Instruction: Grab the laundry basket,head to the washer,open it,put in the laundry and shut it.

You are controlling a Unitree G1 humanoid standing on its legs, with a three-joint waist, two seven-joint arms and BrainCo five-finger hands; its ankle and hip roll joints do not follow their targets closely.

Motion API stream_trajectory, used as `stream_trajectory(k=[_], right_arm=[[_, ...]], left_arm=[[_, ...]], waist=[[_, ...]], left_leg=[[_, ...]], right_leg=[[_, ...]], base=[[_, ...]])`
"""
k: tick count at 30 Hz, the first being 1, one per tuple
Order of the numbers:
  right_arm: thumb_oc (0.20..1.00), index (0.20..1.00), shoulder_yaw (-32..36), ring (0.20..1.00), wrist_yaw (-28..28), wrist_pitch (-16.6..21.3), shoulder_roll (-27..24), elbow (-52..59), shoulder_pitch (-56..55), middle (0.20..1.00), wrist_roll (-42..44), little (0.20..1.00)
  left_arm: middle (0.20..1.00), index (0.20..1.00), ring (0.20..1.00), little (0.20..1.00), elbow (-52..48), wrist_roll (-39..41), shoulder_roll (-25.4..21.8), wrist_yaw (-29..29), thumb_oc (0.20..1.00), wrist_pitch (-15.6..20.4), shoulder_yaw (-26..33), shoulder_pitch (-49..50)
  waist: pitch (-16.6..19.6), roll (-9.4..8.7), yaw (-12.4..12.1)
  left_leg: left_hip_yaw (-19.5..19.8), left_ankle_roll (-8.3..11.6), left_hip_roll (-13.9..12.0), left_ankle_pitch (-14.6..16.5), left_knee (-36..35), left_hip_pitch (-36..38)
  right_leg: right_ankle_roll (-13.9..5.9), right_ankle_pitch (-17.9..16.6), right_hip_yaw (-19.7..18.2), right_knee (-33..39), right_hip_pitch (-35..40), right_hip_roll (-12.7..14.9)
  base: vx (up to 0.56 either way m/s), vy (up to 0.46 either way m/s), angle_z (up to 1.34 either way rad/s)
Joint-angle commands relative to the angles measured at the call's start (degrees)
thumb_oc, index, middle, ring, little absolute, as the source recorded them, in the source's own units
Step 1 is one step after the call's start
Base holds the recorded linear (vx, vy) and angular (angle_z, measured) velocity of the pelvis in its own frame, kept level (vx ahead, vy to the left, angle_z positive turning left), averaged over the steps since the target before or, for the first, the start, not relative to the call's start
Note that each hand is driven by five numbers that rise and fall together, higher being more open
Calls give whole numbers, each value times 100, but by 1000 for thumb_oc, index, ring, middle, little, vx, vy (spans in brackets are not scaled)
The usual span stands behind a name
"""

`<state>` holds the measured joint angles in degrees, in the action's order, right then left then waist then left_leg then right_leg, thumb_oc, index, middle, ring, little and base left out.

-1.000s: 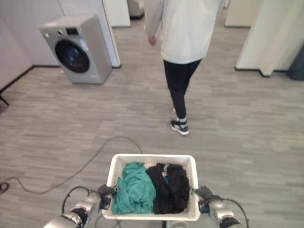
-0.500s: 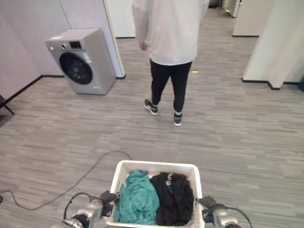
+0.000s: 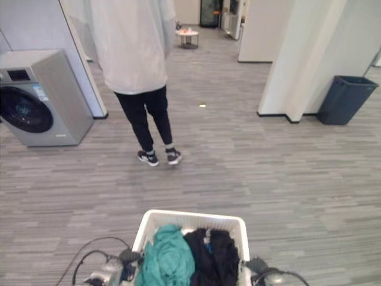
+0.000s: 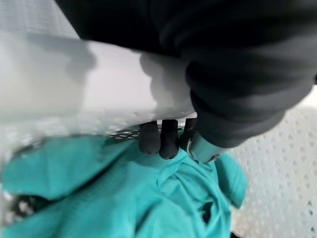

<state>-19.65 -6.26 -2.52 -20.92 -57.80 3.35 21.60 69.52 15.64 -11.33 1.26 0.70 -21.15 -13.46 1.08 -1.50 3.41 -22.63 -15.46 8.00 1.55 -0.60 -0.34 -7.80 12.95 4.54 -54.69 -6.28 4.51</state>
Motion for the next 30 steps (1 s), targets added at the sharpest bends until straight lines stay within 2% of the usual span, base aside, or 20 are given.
stream_trajectory(k=[1, 3, 4, 6, 8, 10, 13, 14, 15, 16, 17, 19, 20, 21, 22, 24, 25, 26, 29, 30], right_arm=[[200, 200, -20, 200, -437, 209, 293, 187, 291, 200, 218, 200], [200, 200, -24, 200, -426, 237, 308, 84, 336, 200, 264, 200], [200, 200, -12, 200, -386, 257, 298, 46, 370, 200, 345, 200], [200, 200, -2, 200, -373, 254, 304, 44, 379, 200, 397, 200], [200, 200, 52, 200, -332, 255, 296, 31, 366, 200, 444, 200], [200, 200, 86, 200, -338, 238, 273, 38, 265, 200, 419, 200], [200, 200, 94, 200, -361, 207, 193, 46, 109, 200, 468, 200], [200, 200, 70, 200, -347, 198, 73, 65, 19, 200, 523, 200], [200, 200, 75, 200, -334, 197, 46, 77, 22, 200, 552, 200], [200, 200, 75, 200, -334, 197, 50, 76, 22, 200, 551, 200], [200, 200, 21, 200, -308, 199, 54, 93, 47, 200, 602, 200], [200, 200, 22, 200, -308, 199, 58, 93, 47, 200, 602, 200], [200, 200, -101, 200, -266, 195, 37, 43, 110, 200, 532, 200], [200, 200, -100, 200, -266, 195, 40, 42, 111, 200, 532, 200], [200, 200, -85, 200, -256, 211, 46, 26, 129, 200, 522, 200], [200, 200, -85, 200, -256, 211, 45, 26, 129, 200, 522, 200], [200, 200, -75, 200, -258, 217, 50, 41, 132, 200, 516, 200], [200, 200, -153, 200, -268, 244, 73, 152, 153, 200, 436, 200], [200, 200, -198, 200, -283, 258, 113, 106, 165, 200, 343, 200], [200, 200, -191, 200, -293, 262, 114, 81, 179, 200, 320, 200]], left_arm=[[200, 200, 200, 200, 33, -154, -132, 21, 200, 72, 124, -296], [200, 200, 200, 200, 70, -165, -130, 41, 200, 75, 122, -382], [200, 200, 200, 200, 93, -213, -110, 67, 200, 80, 99, -434], [200, 200, 200, 200, 96, -235, -93, 81, 200, 88, 89, -453], [200, 200, 200, 200, 115, -285, -56, 98, 200, 98, 119, -492], [200, 200, 200, 200, 149, -364, 4, 131, 200, 85, 109, -453], [200, 200, 200, 200, 181, -420, 106, 166, 200, 62, 19, -383], [200, 200, 200, 200, 195, -399, 179, 172, 200, 69, -113, -344], [200, 200, 200, 200, 187, -363, 186, 180, 200, 54, -141, -346], [200, 200, 200, 200, 187, -363, 183, 180, 200, 54, -142, -346], [200, 200, 200, 200, 154, -273, 174, 164, 200, 38, -134, -322], [200, 200, 200, 200, 154, -272, 170, 164, 200, 38, -136, -323], [200, 200, 200, 200, 215, -134, 210, 103, 200, 20, -109, -370], [200, 200, 200, 200, 216, -134, 207, 103, 200, 20, -110, -371], [200, 200, 200, 200, 216, -164, 210, 90, 200, 57, -101, -396], [200, 200, 200, 200, 217, -164, 210, 90, 200, 57, -101, -396], [200, 200, 200, 200, 201, -196, 193, 82, 200, 72, -99, -398], [200, 200, 200, 200, 155, -174, 142, 46, 200, 107, -36, -389], [200, 200, 200, 200, 91, -172, 84, 45, 200, 140, 18, -332], [200, 200, 200, 200, 68, -163, 68, 45, 200, 147, 12, -312]], waist=[[-395, 392, 168], [-485, 381, 301], [-522, 285, 409], [-525, 242, 452], [-506, 183, 549], [-402, 170, 625], [-253, 171, 717], [-210, 203, 844], [-223, 155, 852], [-205, 138, 867], [-294, -87, 761], [-280, -100, 761], [-390, -190, 529], [-374, -206, 526], [-418, -231, 443], [-425, -235, 440], [-422, -218, 397], [-437, -142, 292], [-443, 38, 78], [-433, 73, 29]], left_leg=[[-4, 1302, -515, -517, -112, 145], [166, 1420, -378, -397, -147, 474], [355, 1503, -236, -268, -64, 643], [482, 1539, -180, -181, 9, 766], [669, 1627, -107, -25, 62, 1075], [914, 1715, -97, -12, 230, 1351], [1120, 1839, -182, -106, 635, 1432], [1362, 2383, -446, -880, 2265, 956], [1308, 2640, -623, -1315, 2998, 637], [1320, 2637, -603, -1335, 2986, 618], [673, 2571, -1312, -1470, 4200, 96], [669, 2565, -1299, -1481, 4194, 80], [130, 2387, -1491, -1208, 4112, -557], [116, 2377, -1470, -1226, 4083, -561], [-3, 2234, -1305, -1029, 3422, -971], [-9, 2232, -1297, -1031, 3409, -955], [-39, 2151, -1150, -1011, 2985, -1137], [112, 1983, -841, -1045, 1960, -1396], [341, 1959, -622, -1518, 254, -1580], [348, 1986, -635, -1654, 51, -1630]], right_leg=[[-10, -2325, 3, 2391, -225, -122], [59, -2124, 552, 3431, -535, -167], [17, -2196, 526, 4287, -610, -308], [-13, -2260, 517, 4731, -593, -357], [-177, -2654, 920, 5532, -955, -251], [-173, -2883, 1151, 5617, -978, -200], [30, -2776, 969, 5607, -647, -396], [323, -2558, 684, 5569, -272, -559], [426, -2470, 676, 5603, -100, -545], [424, -2471, 683, 5599, -120, -523], [670, -2247, 633, 5586, 289, -463], [669, -2250, 630, 5583, 269, -450], [751, -1998, 482, 5628, 681, -515], [747, -2002, 476, 5626, 663, -496], [655, -2013, 418, 5735, 887, -499], [652, -2014, 415, 5739, 898, -493], [604, -1986, 334, 5753, 958, -520], [546, -1917, 47, 5711, 1074, -633], [533, -1713, -322, 5690, 1432, -899], [545, -1697, -421, 5691, 1563, -956]], base=[[340, 214, 63], [467, 160, 81], [415, 81, 54], [368, 31, 36], [499, 33, 39], [651, -24, 41], [563, -118, 75], [555, -246, 89], [556, -247, 89], [399, -304, 44], [275, -228, 24], [311, -197, -30], [345, -167, -56], [550, -191, -50], [205, -22, -44], [163, -9, -30], [332, 50, -5], [446, 69, -13], [445, 49, -50], [459, 26, -105]])
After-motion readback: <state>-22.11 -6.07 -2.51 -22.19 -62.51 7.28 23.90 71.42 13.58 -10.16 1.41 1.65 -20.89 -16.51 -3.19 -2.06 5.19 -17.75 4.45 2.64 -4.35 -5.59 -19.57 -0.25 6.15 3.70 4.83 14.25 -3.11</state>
